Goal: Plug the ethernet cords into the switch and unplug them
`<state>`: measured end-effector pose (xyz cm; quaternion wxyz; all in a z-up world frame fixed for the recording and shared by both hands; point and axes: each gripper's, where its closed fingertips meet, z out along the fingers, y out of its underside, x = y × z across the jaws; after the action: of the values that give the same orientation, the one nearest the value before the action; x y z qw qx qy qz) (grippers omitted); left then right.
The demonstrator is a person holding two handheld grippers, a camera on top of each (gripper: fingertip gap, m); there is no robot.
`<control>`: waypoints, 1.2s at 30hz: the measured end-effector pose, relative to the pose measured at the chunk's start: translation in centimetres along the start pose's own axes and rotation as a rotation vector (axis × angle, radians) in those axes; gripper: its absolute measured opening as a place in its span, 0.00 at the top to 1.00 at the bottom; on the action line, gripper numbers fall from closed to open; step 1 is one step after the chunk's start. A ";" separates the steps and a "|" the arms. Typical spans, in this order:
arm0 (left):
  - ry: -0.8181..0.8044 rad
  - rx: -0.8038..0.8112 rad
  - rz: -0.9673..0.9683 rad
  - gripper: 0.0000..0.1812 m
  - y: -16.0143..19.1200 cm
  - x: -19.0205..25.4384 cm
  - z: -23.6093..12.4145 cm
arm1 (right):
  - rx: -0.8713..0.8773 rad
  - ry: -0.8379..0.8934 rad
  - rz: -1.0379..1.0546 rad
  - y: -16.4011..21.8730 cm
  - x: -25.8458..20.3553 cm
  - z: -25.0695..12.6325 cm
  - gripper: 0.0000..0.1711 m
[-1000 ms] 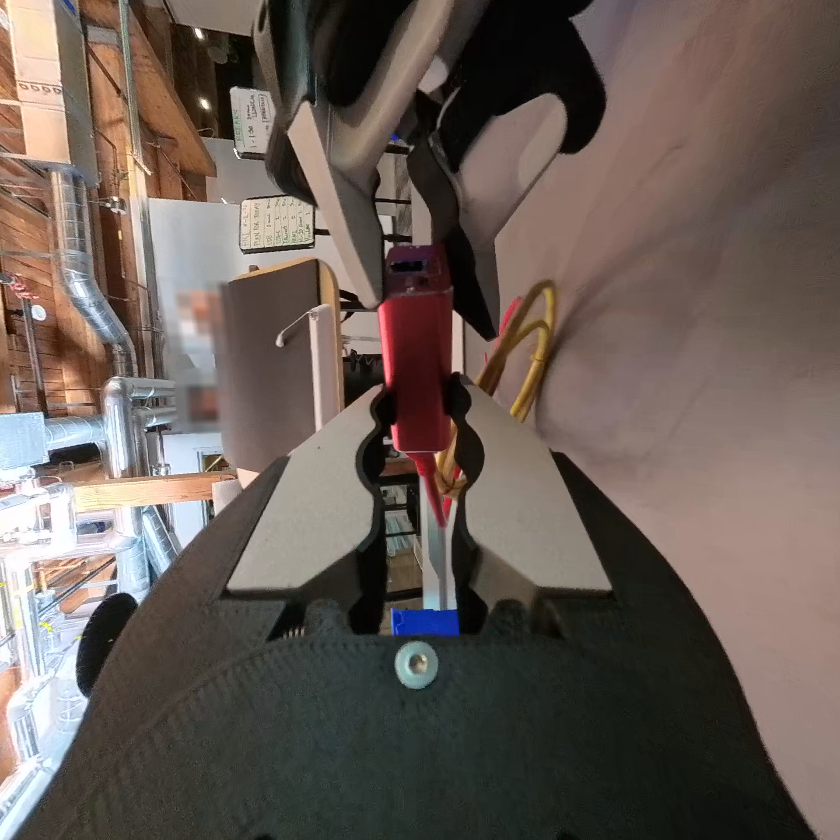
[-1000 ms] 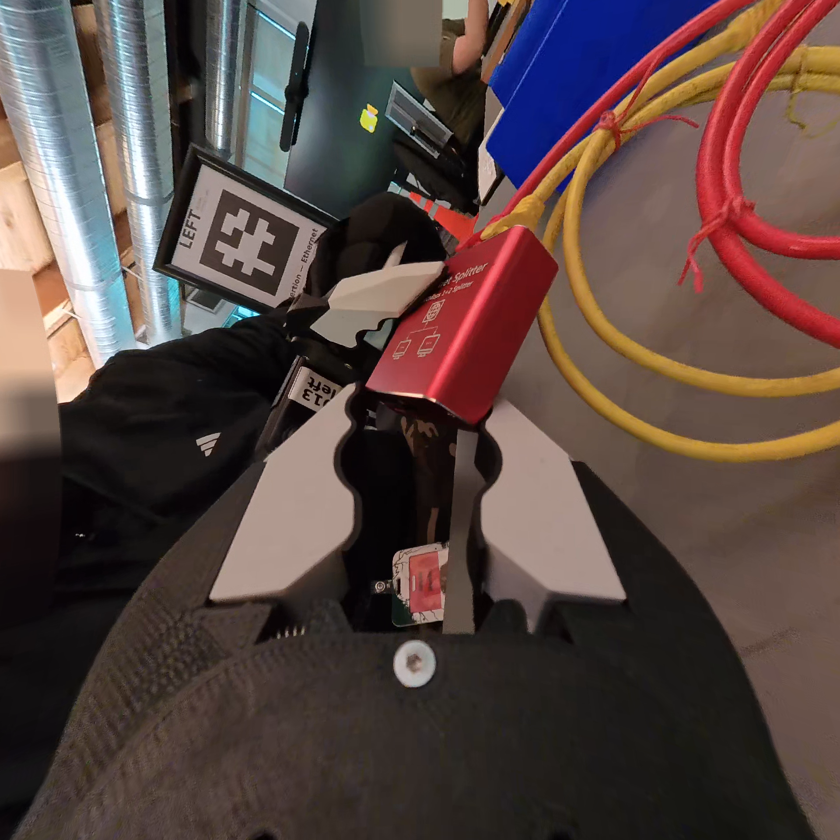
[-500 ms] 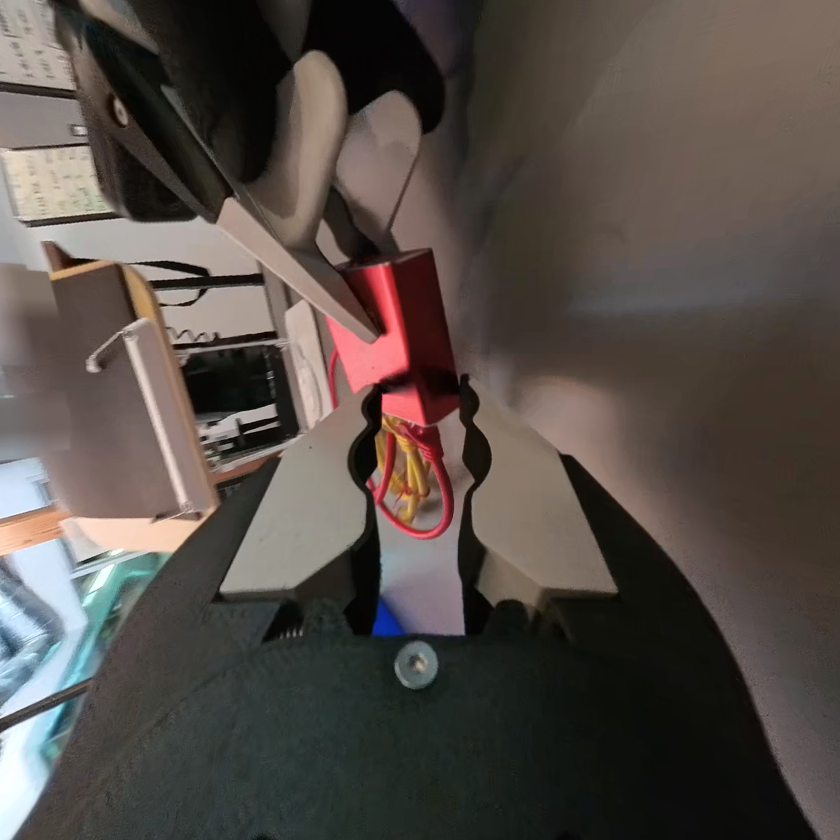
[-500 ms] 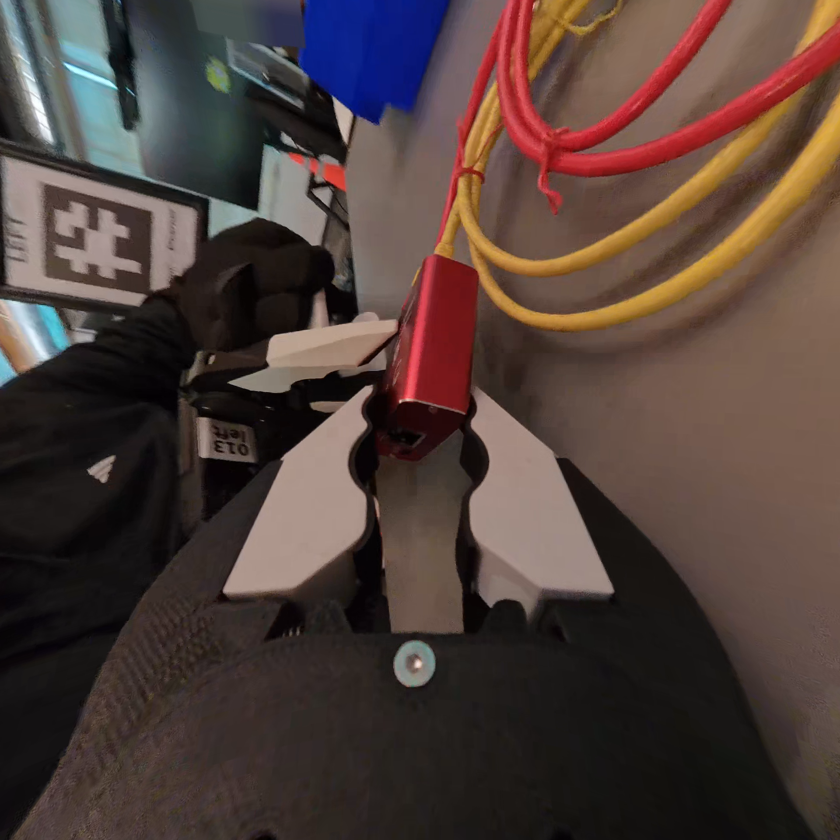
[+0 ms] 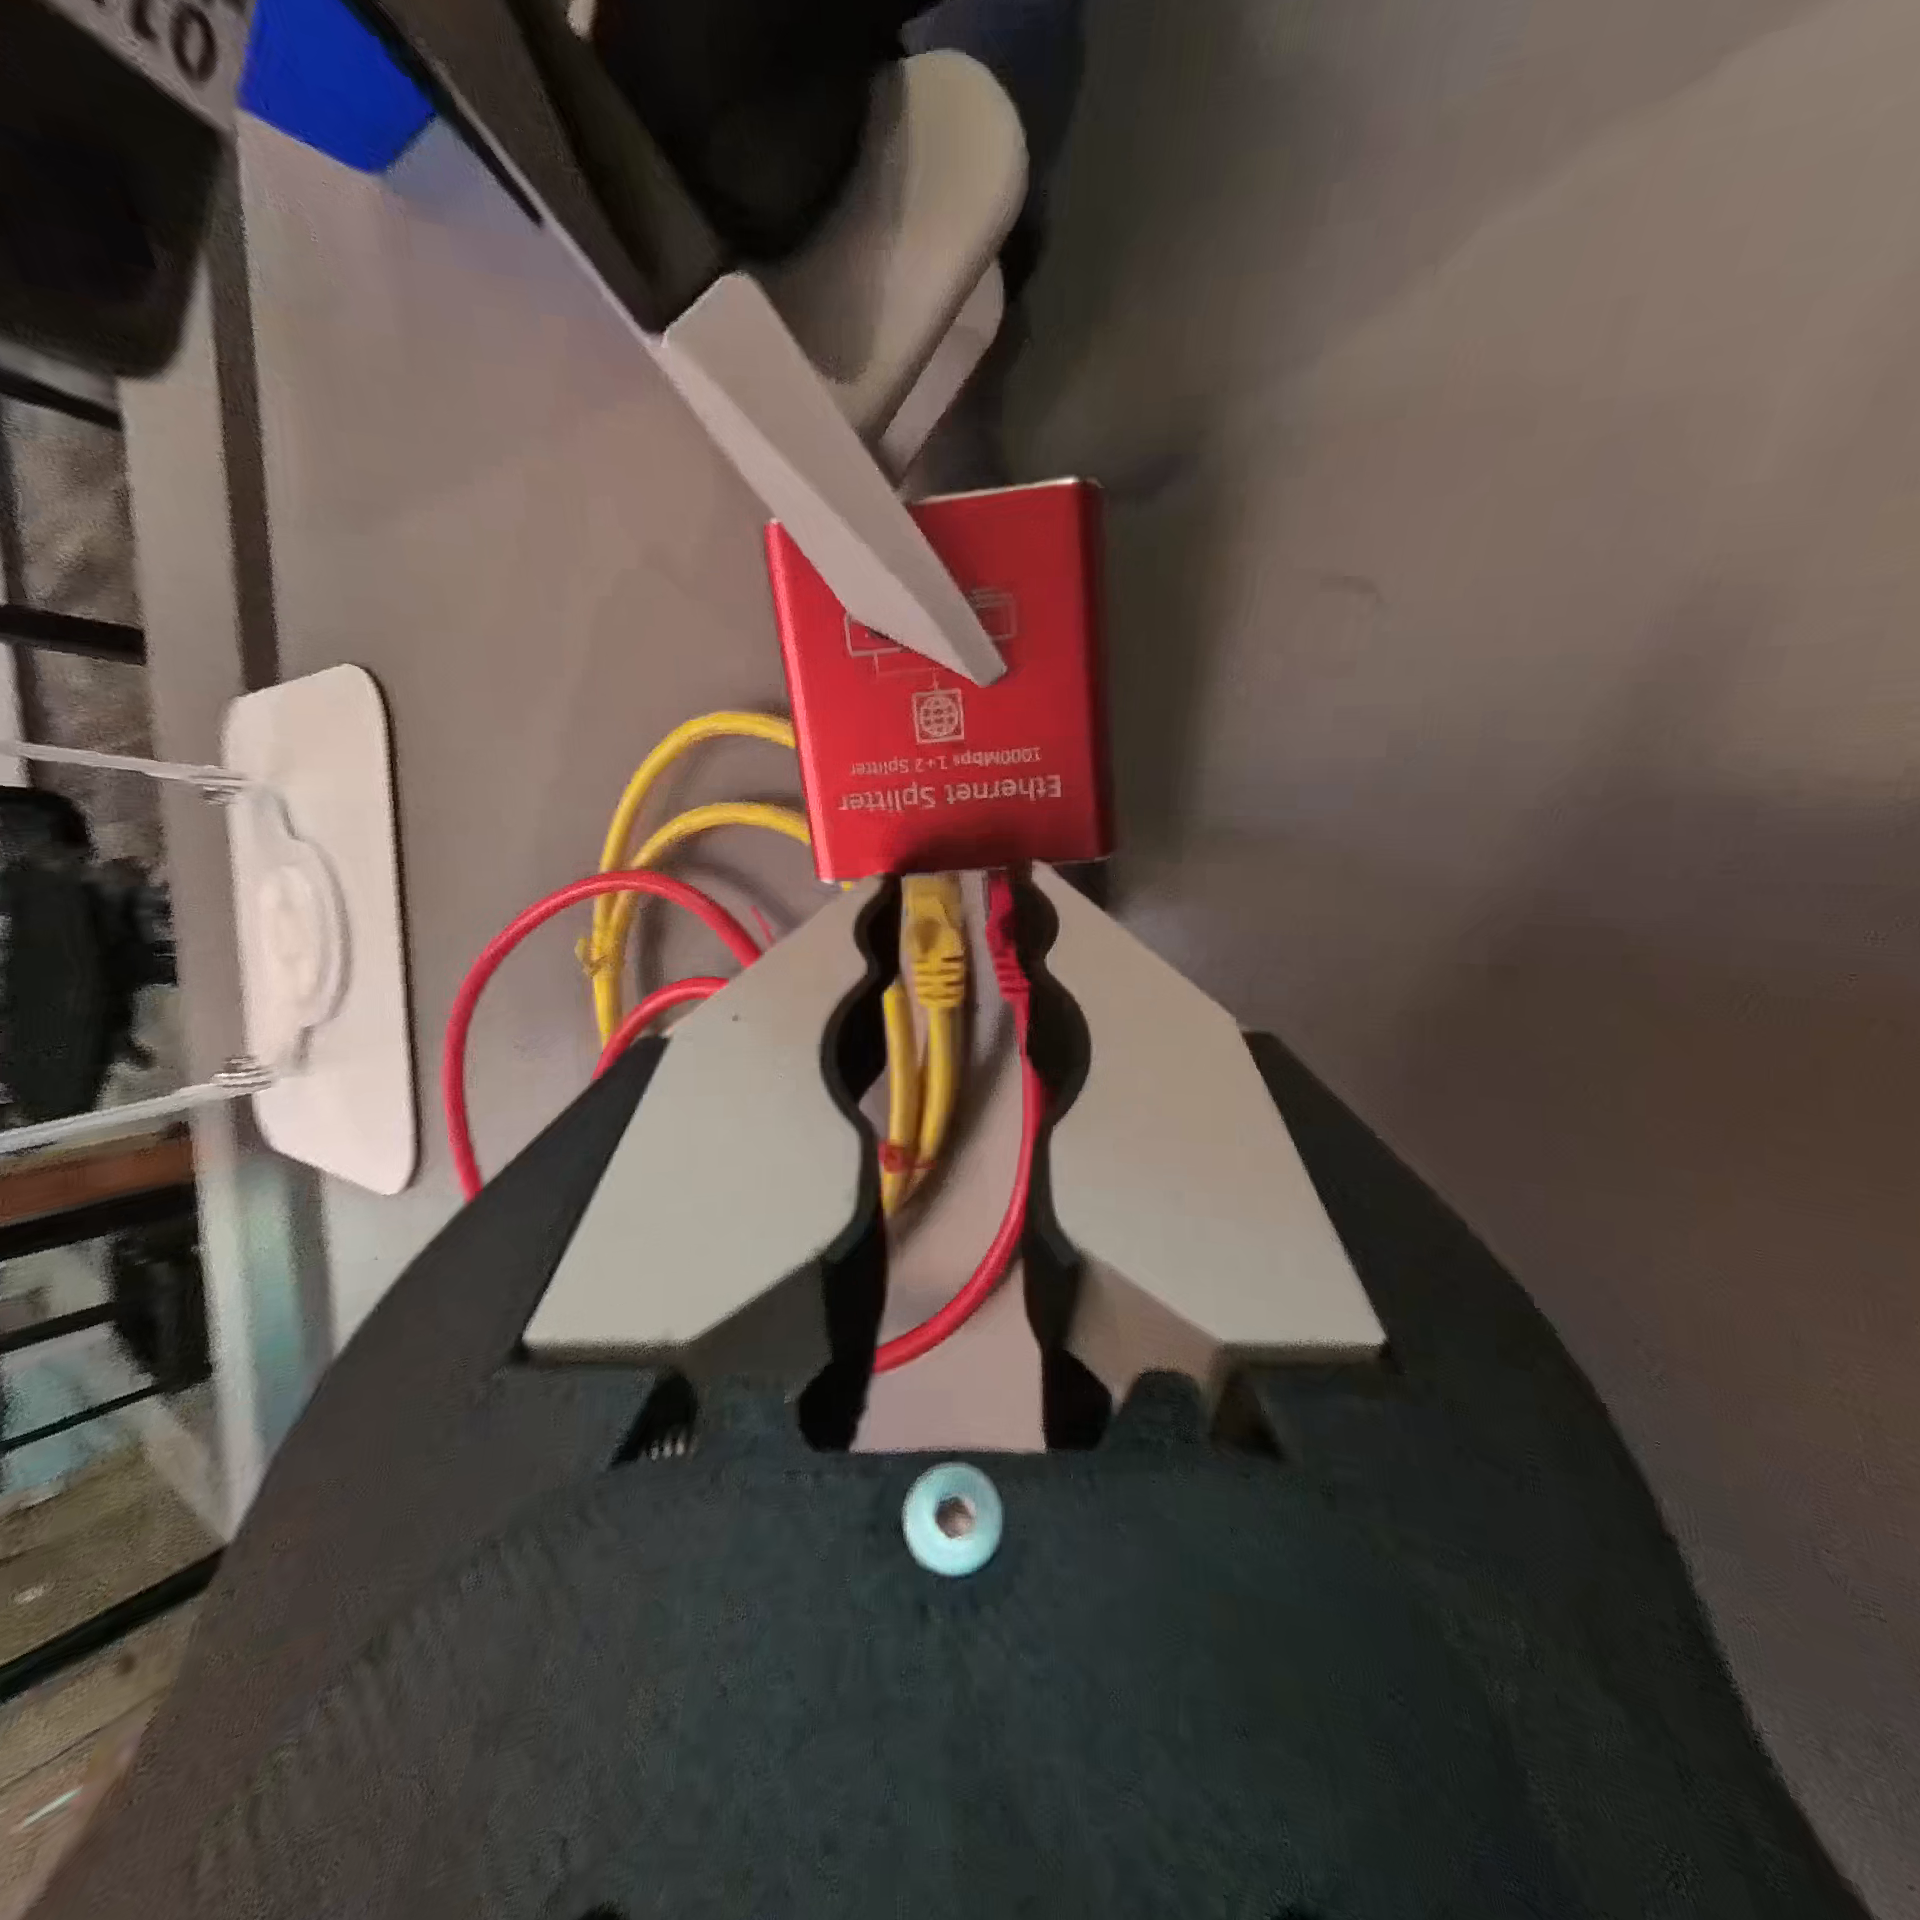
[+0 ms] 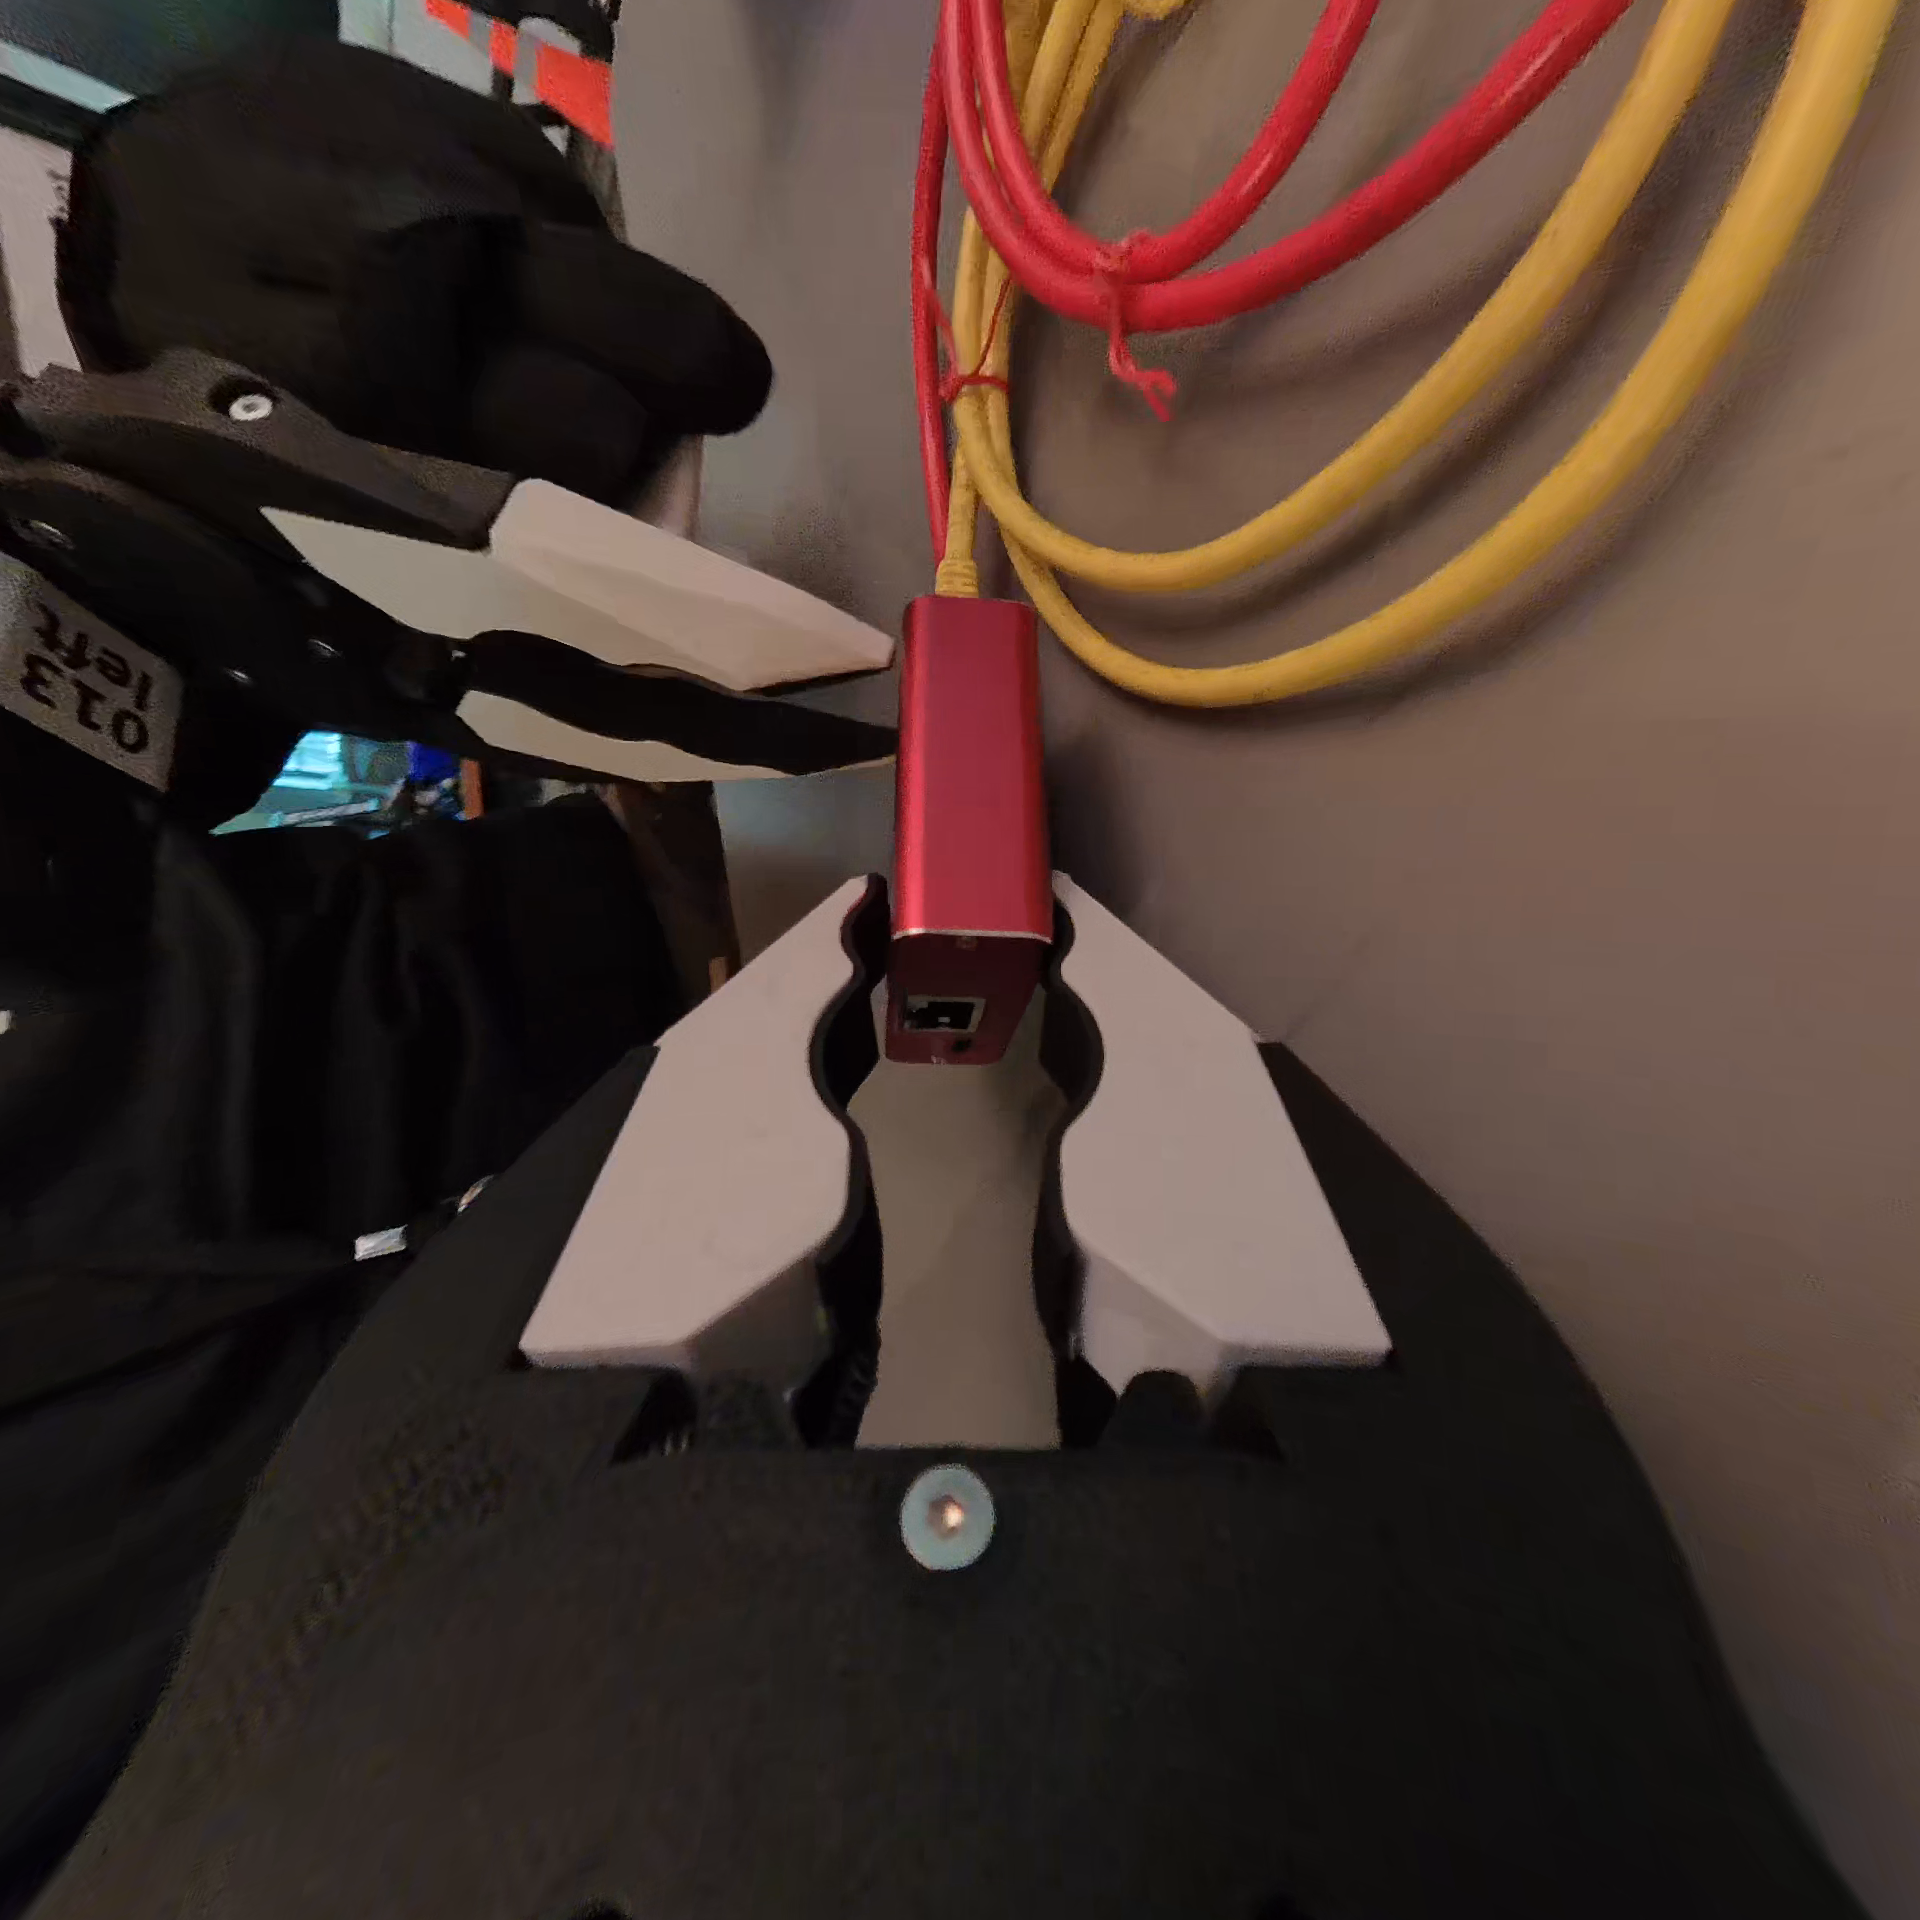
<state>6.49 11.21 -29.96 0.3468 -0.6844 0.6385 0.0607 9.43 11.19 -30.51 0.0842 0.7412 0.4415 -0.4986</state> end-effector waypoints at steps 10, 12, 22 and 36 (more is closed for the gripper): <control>0.046 -0.019 -0.046 0.94 1.0 0.4 1.2 | 0.089 0.361 -0.106 0.1 1.6 -3.3 0.67; 0.020 -0.005 -0.070 0.91 0.9 -0.2 0.6 | 0.140 0.421 -0.143 -0.1 1.3 -4.2 0.69; -0.402 -0.161 -0.339 0.89 12.6 -11.8 -16.7 | 0.287 0.434 -0.283 0.8 -2.2 -5.1 0.74; -0.194 -0.729 -0.799 0.85 41.9 -8.3 -14.5 | 0.294 0.338 -0.304 0.5 -4.5 -2.7 0.77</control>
<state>-38.52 12.43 -31.37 0.1404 -0.9407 0.2315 0.2045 11.07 9.92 -25.70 -0.1750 0.7432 0.4784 -0.4337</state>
